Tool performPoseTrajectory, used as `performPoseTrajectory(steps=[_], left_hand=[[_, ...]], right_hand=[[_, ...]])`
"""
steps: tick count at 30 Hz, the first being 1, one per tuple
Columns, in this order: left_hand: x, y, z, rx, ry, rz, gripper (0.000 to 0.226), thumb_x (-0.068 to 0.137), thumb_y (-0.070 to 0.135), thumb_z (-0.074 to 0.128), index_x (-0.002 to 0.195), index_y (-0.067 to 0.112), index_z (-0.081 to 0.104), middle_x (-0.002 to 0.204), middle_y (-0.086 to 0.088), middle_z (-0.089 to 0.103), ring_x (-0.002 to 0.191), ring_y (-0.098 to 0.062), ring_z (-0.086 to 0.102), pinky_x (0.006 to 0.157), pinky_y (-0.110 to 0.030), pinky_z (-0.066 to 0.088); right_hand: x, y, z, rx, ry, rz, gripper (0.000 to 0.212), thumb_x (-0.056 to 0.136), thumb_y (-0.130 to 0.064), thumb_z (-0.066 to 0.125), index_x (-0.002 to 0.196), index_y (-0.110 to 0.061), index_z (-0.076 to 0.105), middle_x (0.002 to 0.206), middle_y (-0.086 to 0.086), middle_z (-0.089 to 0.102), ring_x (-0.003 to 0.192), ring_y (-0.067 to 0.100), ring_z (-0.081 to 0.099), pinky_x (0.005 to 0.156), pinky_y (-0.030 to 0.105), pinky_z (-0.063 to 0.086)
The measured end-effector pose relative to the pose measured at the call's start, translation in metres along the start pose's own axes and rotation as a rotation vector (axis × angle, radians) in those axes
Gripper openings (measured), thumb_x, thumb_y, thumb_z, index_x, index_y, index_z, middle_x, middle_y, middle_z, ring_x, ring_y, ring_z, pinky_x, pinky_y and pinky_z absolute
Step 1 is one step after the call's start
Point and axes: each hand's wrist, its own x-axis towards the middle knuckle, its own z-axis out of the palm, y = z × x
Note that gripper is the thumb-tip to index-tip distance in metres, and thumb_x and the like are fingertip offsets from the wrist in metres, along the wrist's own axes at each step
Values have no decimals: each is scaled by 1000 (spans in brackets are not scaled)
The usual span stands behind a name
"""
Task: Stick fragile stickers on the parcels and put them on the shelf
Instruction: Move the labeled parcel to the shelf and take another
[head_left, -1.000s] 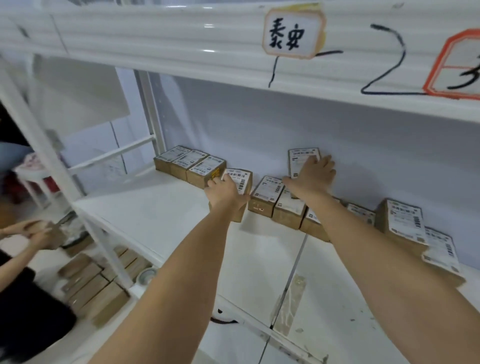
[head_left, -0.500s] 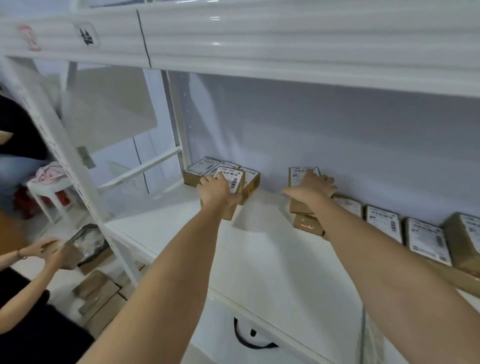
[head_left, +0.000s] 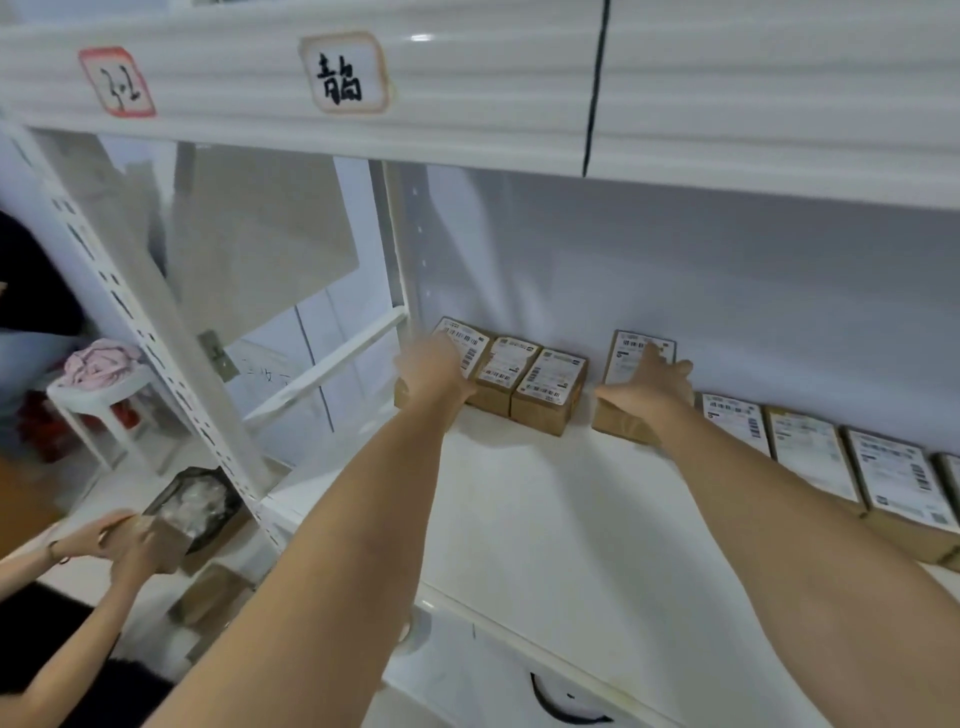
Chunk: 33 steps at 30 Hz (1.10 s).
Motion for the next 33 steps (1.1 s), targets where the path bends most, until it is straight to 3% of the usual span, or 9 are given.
performPoseTrajectory(steps=[5, 9, 20, 28, 33], left_hand=[[14, -8, 4, -49, 36, -8, 80, 73, 53, 69, 131, 9, 35, 125, -15, 48, 117, -31, 43, 92, -40, 37], [27, -15, 7, -90, 48, -10, 81, 74, 54, 68, 132, 9, 36, 128, -16, 46, 120, -31, 41, 94, -41, 37], [77, -28, 16, -130, -68, 26, 95, 73, 66, 62, 143, 14, 26, 143, -18, 36, 136, -35, 28, 110, -44, 29], [114, -34, 27, 33, -62, 215, 87, 78, 73, 47, 140, 15, 33, 128, -19, 50, 121, -36, 46, 103, -44, 36], [118, -35, 32, -61, -73, 269, 78, 83, 63, 51, 139, 11, 34, 131, -21, 46, 124, -36, 42, 102, -41, 33]], right_hand=[[6, -18, 7, -50, 64, -134, 106, 66, -56, 74, 147, -28, 11, 138, 16, 20, 120, 35, 37, 83, 39, 43], [10, -28, 17, 2, 42, -137, 108, 68, -51, 75, 147, -31, 5, 139, 15, 16, 120, 35, 36, 82, 39, 43], [14, -26, 28, -83, 39, 44, 107, 66, -58, 73, 147, -27, 10, 135, 16, 18, 117, 39, 44, 93, 40, 45], [6, -50, 42, -142, 81, 158, 101, 71, -61, 67, 146, -21, 11, 133, 16, 24, 115, 37, 45, 91, 40, 45], [-6, -41, 47, -188, 113, 217, 97, 75, -62, 62, 142, -7, 19, 135, 19, 28, 121, 38, 42, 90, 42, 44]])
